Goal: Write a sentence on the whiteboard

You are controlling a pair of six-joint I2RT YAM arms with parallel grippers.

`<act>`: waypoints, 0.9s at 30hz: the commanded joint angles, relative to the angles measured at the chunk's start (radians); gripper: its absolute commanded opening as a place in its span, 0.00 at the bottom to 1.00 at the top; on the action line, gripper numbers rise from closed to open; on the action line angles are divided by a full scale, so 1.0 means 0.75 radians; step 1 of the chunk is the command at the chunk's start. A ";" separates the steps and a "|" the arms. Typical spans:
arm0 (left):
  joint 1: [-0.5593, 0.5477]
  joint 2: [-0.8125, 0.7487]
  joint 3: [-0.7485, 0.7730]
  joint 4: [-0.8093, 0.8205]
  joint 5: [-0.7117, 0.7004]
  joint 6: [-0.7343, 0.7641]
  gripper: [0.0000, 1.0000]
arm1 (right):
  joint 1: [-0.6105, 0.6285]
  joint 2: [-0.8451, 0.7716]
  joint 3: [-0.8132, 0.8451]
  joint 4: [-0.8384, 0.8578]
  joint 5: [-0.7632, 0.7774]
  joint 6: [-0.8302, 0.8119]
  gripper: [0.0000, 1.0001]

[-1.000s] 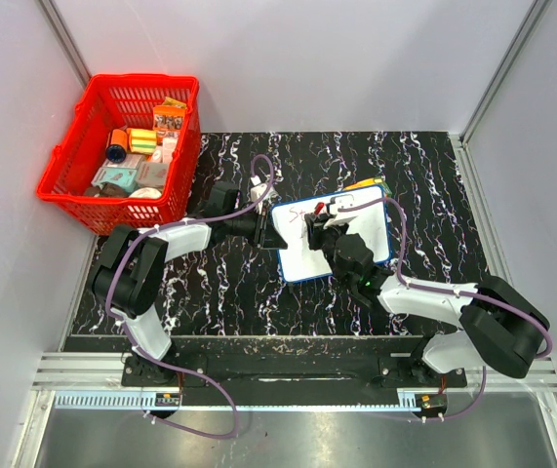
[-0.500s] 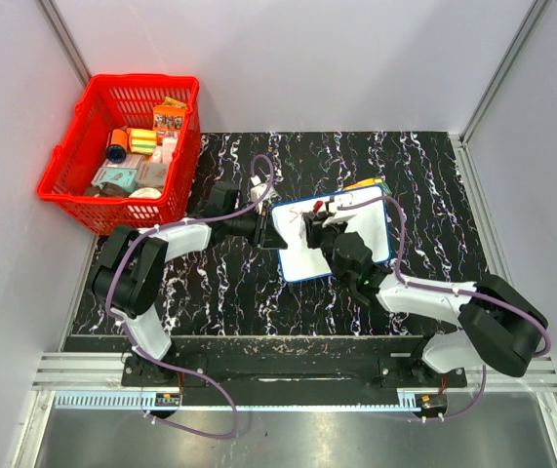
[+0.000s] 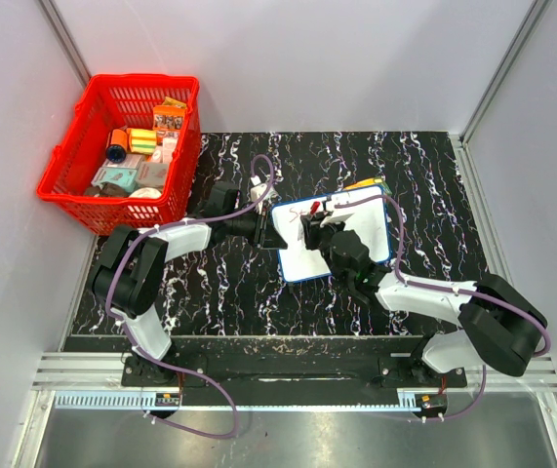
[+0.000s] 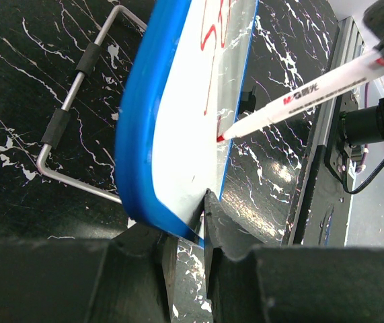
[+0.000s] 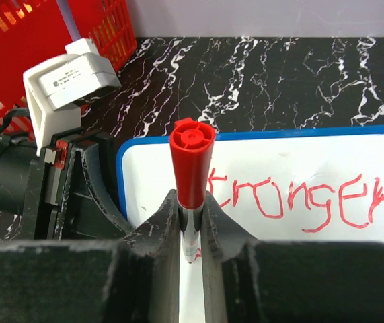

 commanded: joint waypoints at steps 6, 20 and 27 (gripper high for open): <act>-0.018 0.018 -0.019 -0.078 -0.190 0.164 0.00 | 0.008 -0.007 0.043 -0.120 -0.018 0.049 0.00; -0.020 0.020 -0.019 -0.078 -0.188 0.162 0.00 | -0.004 -0.048 0.067 -0.131 0.146 0.026 0.00; -0.020 0.020 -0.019 -0.076 -0.188 0.162 0.00 | -0.006 -0.176 0.051 -0.077 0.028 0.016 0.00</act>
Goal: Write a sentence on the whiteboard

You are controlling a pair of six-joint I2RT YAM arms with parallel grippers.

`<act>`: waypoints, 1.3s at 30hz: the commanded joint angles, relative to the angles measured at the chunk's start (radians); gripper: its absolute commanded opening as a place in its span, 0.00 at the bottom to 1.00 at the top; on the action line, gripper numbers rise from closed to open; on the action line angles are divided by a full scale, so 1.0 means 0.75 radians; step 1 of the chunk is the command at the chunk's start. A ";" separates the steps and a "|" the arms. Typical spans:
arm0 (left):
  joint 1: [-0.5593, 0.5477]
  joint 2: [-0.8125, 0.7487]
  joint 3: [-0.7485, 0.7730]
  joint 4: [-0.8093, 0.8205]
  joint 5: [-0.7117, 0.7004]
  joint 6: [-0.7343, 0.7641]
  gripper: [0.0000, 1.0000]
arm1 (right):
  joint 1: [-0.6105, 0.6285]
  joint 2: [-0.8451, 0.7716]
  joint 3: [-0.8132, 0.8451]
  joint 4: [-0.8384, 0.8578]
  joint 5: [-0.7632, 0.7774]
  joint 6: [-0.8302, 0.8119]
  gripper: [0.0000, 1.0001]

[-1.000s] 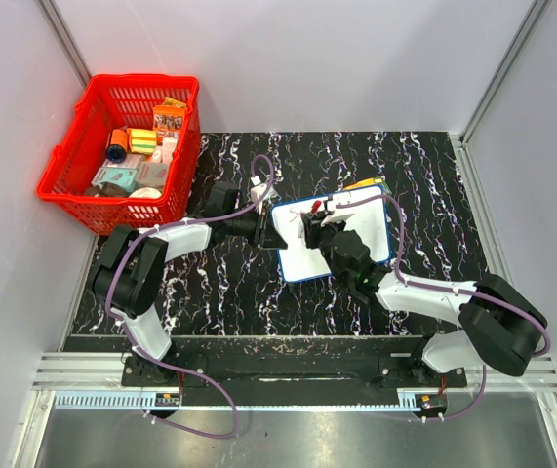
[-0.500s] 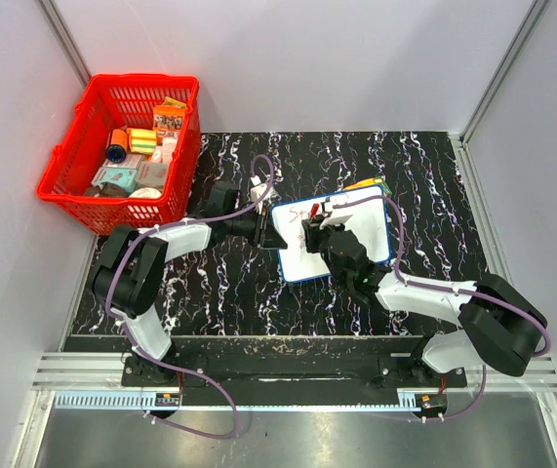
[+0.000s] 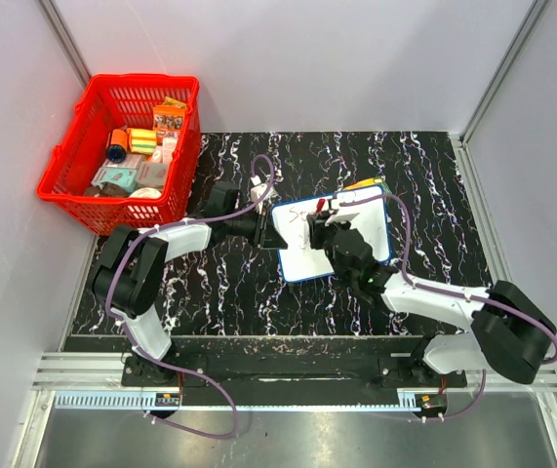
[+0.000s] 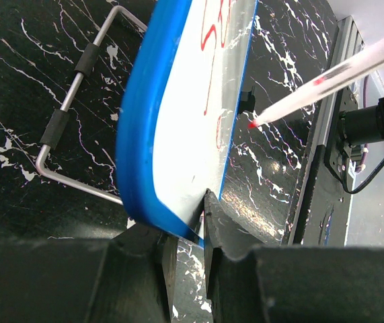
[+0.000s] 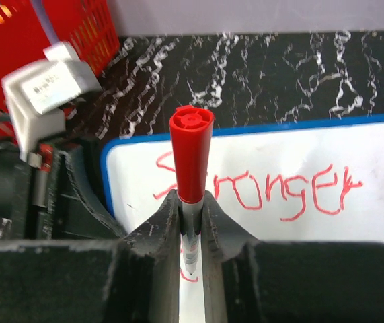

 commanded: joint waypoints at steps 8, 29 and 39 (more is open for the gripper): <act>-0.021 0.020 -0.019 -0.079 -0.195 0.162 0.00 | -0.135 -0.186 0.032 0.021 -0.183 0.116 0.00; -0.021 0.024 -0.021 -0.079 -0.193 0.162 0.00 | -0.093 -0.153 -0.066 0.161 -0.206 -0.072 0.00; -0.021 0.024 -0.021 -0.077 -0.193 0.162 0.00 | -0.076 -0.073 -0.074 0.196 -0.063 -0.070 0.00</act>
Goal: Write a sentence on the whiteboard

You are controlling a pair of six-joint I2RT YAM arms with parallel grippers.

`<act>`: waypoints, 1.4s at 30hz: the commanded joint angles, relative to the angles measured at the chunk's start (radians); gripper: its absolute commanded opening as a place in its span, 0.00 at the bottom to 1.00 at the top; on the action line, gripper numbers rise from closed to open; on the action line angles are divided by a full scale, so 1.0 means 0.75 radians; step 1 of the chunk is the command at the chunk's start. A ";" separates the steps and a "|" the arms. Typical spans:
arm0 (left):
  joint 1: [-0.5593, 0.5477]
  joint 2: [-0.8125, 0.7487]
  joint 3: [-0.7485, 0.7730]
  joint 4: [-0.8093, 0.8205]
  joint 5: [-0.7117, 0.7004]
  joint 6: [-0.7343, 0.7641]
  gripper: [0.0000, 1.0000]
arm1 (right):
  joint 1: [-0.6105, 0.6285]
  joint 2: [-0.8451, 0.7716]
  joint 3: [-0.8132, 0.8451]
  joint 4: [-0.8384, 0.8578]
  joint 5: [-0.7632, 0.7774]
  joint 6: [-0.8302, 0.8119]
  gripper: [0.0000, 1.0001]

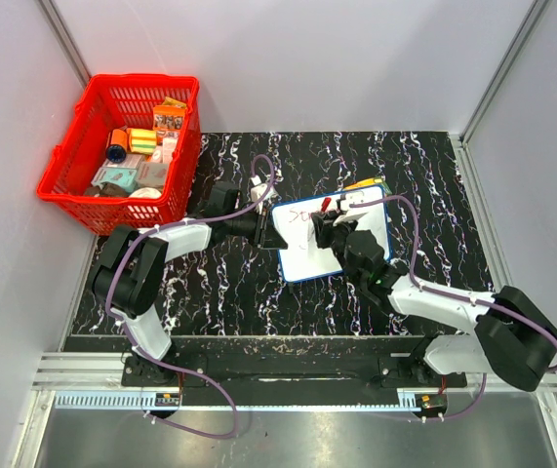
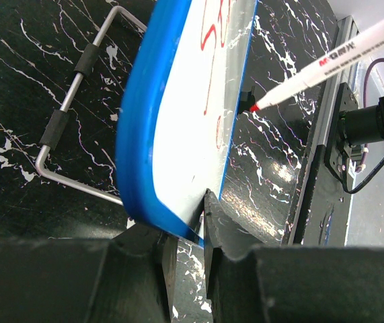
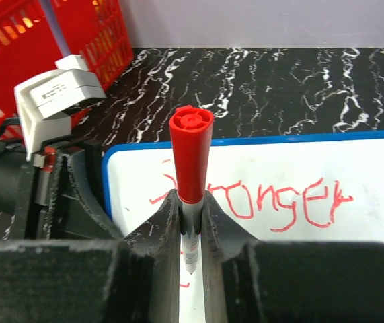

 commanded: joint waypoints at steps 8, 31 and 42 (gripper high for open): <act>-0.019 0.022 -0.019 -0.083 -0.192 0.163 0.00 | 0.006 0.052 0.023 0.102 0.141 -0.015 0.00; -0.019 0.022 -0.019 -0.085 -0.190 0.165 0.00 | 0.006 0.130 0.070 0.126 0.133 0.001 0.00; -0.019 0.022 -0.017 -0.085 -0.186 0.163 0.00 | 0.006 0.134 0.082 0.118 0.092 0.005 0.00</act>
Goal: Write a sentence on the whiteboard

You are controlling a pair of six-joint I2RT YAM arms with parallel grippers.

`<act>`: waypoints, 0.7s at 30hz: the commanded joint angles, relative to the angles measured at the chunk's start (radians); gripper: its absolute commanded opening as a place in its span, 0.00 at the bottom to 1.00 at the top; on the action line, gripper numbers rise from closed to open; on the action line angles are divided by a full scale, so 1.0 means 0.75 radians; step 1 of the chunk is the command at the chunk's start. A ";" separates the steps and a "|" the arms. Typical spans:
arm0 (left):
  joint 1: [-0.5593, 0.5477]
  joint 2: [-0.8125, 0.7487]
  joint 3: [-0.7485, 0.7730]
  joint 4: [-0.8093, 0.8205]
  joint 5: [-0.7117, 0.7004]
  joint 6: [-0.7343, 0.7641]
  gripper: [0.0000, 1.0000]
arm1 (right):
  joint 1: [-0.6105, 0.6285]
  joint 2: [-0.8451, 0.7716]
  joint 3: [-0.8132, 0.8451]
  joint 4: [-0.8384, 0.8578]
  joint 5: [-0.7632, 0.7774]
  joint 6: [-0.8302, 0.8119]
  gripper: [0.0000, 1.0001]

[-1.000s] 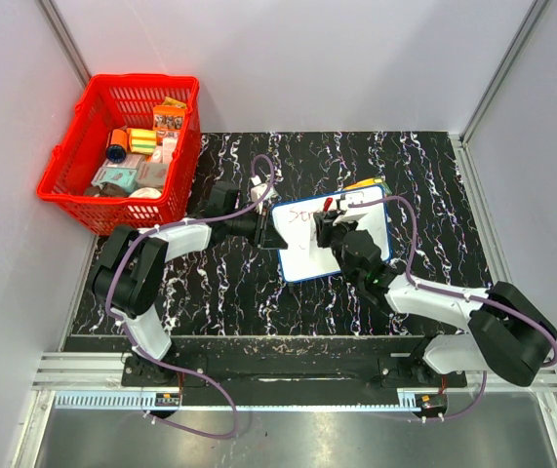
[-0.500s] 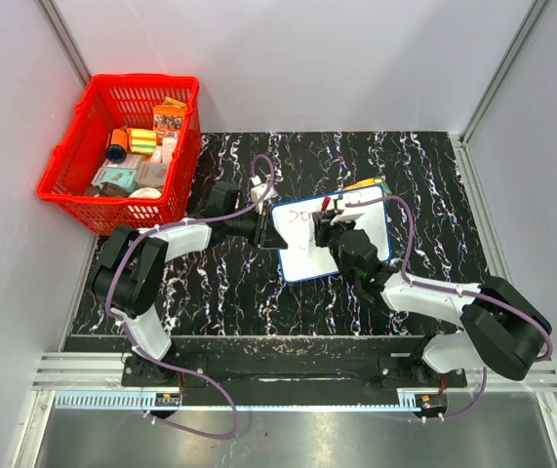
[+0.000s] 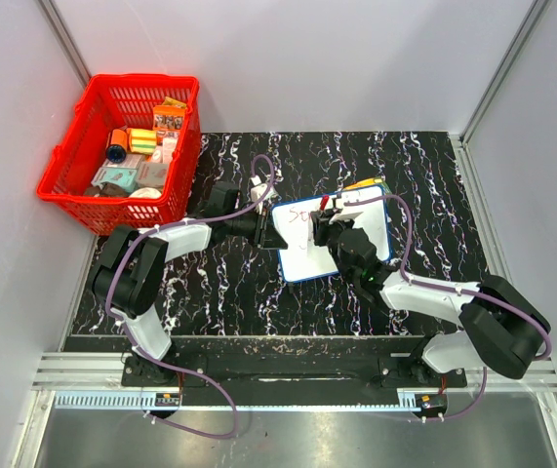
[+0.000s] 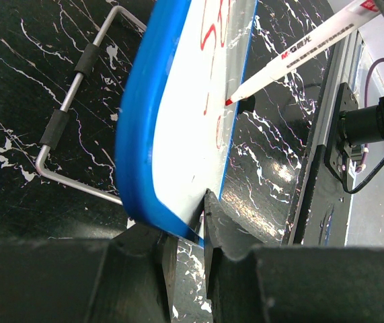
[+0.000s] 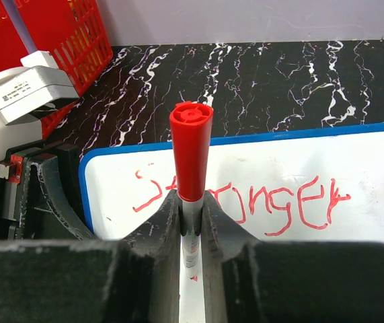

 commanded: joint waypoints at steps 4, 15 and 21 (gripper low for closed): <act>-0.019 0.024 -0.017 -0.084 -0.186 0.165 0.00 | 0.006 0.011 0.060 0.052 -0.007 0.005 0.00; -0.019 0.020 -0.019 -0.084 -0.188 0.165 0.00 | 0.008 0.023 0.076 0.007 -0.063 0.019 0.00; -0.019 0.020 -0.017 -0.082 -0.186 0.165 0.00 | 0.006 0.021 0.074 -0.042 -0.077 0.032 0.00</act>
